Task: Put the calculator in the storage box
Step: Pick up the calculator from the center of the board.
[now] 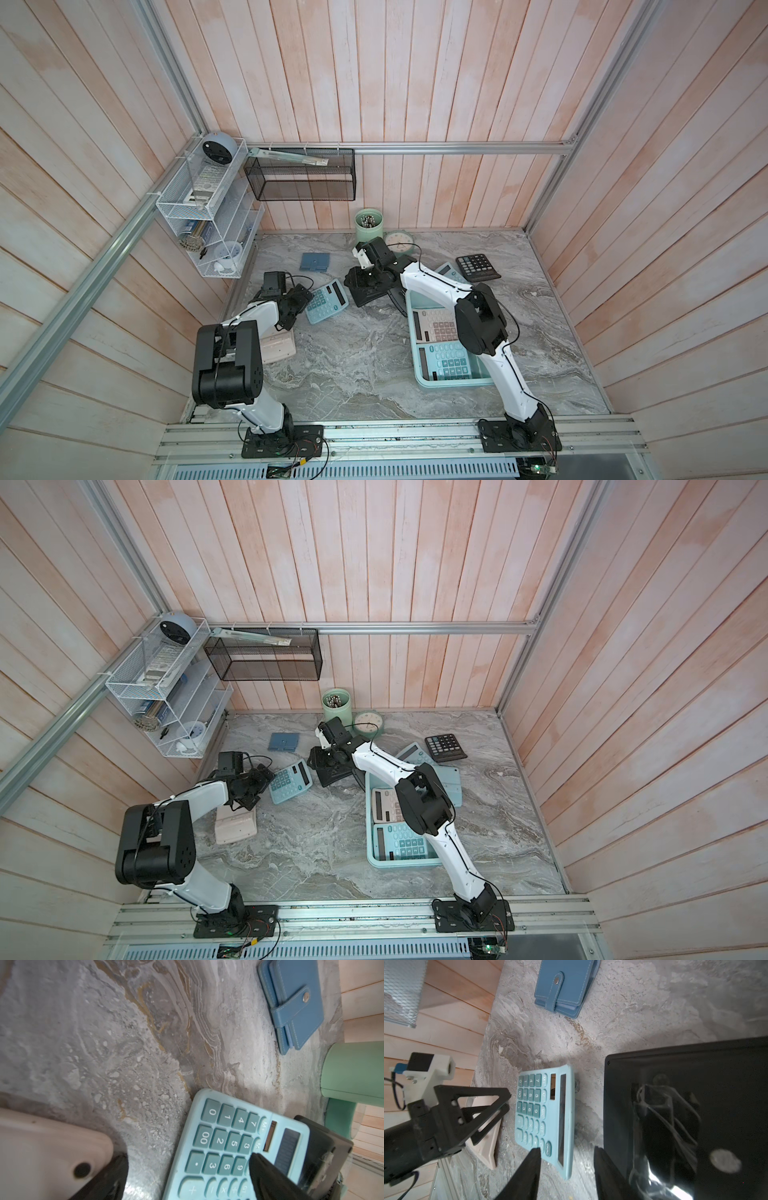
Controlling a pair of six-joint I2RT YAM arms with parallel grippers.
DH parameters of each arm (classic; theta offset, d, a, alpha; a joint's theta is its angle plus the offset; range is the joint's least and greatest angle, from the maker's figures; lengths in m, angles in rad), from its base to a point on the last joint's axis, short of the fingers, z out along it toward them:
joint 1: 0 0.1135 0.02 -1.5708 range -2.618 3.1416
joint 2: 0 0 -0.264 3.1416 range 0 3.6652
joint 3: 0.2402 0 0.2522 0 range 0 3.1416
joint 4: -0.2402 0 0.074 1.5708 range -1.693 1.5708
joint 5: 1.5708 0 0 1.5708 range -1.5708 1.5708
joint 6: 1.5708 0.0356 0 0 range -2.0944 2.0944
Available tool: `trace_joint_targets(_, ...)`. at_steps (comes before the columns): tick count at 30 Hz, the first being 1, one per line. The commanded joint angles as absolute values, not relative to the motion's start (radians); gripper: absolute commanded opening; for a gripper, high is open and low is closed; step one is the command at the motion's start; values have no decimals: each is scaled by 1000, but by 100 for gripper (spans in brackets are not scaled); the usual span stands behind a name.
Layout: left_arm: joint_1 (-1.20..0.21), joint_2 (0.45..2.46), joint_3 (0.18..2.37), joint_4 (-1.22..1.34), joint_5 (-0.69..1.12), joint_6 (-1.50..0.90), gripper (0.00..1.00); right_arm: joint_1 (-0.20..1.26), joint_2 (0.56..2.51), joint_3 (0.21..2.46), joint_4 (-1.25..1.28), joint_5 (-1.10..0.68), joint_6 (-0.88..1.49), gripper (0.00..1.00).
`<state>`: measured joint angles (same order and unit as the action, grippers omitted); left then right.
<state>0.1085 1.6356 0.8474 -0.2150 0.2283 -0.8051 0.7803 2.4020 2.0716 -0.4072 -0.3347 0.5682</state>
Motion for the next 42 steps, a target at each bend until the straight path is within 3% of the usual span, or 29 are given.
trace_joint_targets(1,112,1653,863,-168,259,-814,92,799,2465,2157,-454,-335,582,48)
trace_joint_targets(12,110,1705,859,-121,309,-828,79,807,2590,2245,-407,-416,678,50)
trace_joint_targets(19,109,1705,842,-89,340,-839,75,813,2583,2223,-349,-472,727,45)
trace_joint_targets(30,104,1584,827,-90,397,-874,70,807,2374,2020,-264,-463,754,3)
trace_joint_targets(37,104,1428,860,-220,380,-867,81,771,2131,1777,-223,-407,762,0)
trace_joint_targets(42,94,1318,878,-311,391,-862,100,742,1936,1603,-221,-372,761,0)
